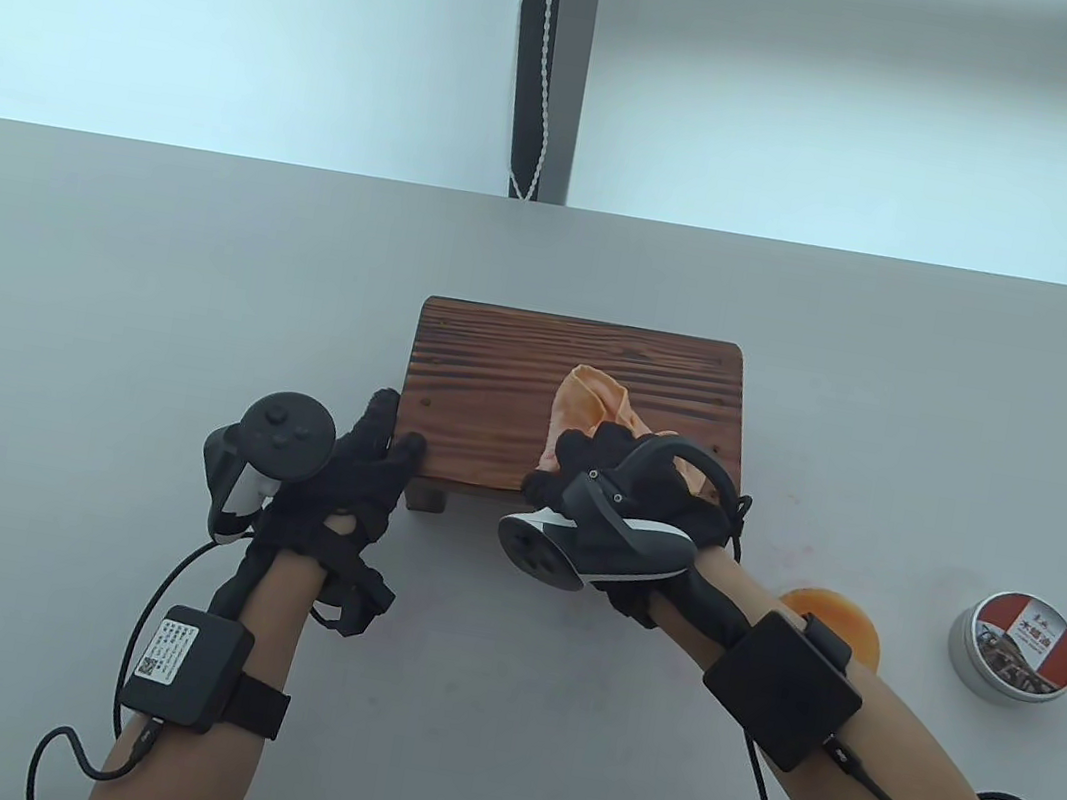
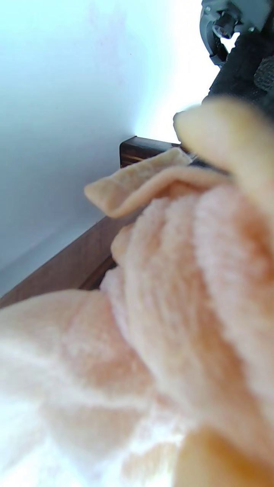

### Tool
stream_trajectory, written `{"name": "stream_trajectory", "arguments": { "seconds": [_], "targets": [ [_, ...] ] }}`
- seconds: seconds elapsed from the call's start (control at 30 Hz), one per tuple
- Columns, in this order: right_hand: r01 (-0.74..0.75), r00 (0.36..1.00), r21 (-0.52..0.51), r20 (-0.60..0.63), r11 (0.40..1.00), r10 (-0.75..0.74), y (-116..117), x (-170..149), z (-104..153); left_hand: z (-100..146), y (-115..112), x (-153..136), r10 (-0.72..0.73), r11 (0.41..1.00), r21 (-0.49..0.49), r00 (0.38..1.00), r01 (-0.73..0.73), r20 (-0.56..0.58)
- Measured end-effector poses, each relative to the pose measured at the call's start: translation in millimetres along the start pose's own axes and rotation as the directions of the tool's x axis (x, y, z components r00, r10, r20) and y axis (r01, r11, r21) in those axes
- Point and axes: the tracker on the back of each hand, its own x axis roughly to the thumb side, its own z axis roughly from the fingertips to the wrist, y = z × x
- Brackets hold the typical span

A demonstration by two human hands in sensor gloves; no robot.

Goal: Dip and apply wood wax on stool

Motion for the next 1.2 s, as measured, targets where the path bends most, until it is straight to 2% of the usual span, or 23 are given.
{"name": "stream_trajectory", "arguments": {
  "seconds": [0.17, 0.3, 0.37, 0.53, 0.63, 0.77, 0.87, 1.0, 1.07, 1.2],
  "targets": [
    [0.007, 1.000, -0.013, -0.019, 1.000, -0.007, 1, -4, -27, -1, 0, 0, -0.010, 1.000, -0.002, 1.000, 0.010, 0.005],
    [0.000, 0.998, -0.005, -0.058, 1.000, 0.000, 2, -10, -66, -1, 0, 0, -0.007, 1.000, -0.004, 1.000, 0.007, 0.008],
    [-0.019, 0.997, -0.024, -0.070, 1.000, 0.017, 3, -16, -93, -1, 0, 0, -0.011, 1.000, -0.004, 1.000, 0.011, 0.008],
    [0.005, 0.989, 0.013, -0.149, 1.000, -0.003, 6, -32, -150, -1, 0, 0, -0.007, 1.000, -0.006, 1.000, 0.007, 0.009],
    [0.004, 0.983, 0.030, -0.184, 1.000, 0.002, 7, -37, -176, -1, 0, 0, -0.007, 1.000, -0.005, 1.000, 0.007, 0.010],
    [-0.004, 0.978, 0.037, -0.208, 0.999, 0.012, 8, -42, -198, -1, -1, 0, -0.004, 1.000, -0.004, 1.000, 0.004, 0.010],
    [0.004, 0.980, 0.044, -0.200, 0.999, 0.004, 9, -43, -199, -1, 0, -1, 0.002, 1.000, -0.003, 1.000, -0.002, 0.006],
    [0.000, 0.986, 0.033, -0.164, 0.999, 0.006, 6, -36, -183, 0, -1, -1, 0.013, 1.000, -0.005, 1.000, -0.013, 0.005],
    [0.005, 0.992, 0.041, -0.126, 0.999, 0.000, 3, -29, -166, 0, -1, -1, 0.016, 1.000, 0.000, 1.000, -0.016, 0.005],
    [-0.008, 0.999, 0.007, -0.044, 1.000, 0.008, -2, -9, -114, 0, 0, -1, 0.020, 1.000, -0.007, 1.000, -0.019, 0.004]
  ]
}}
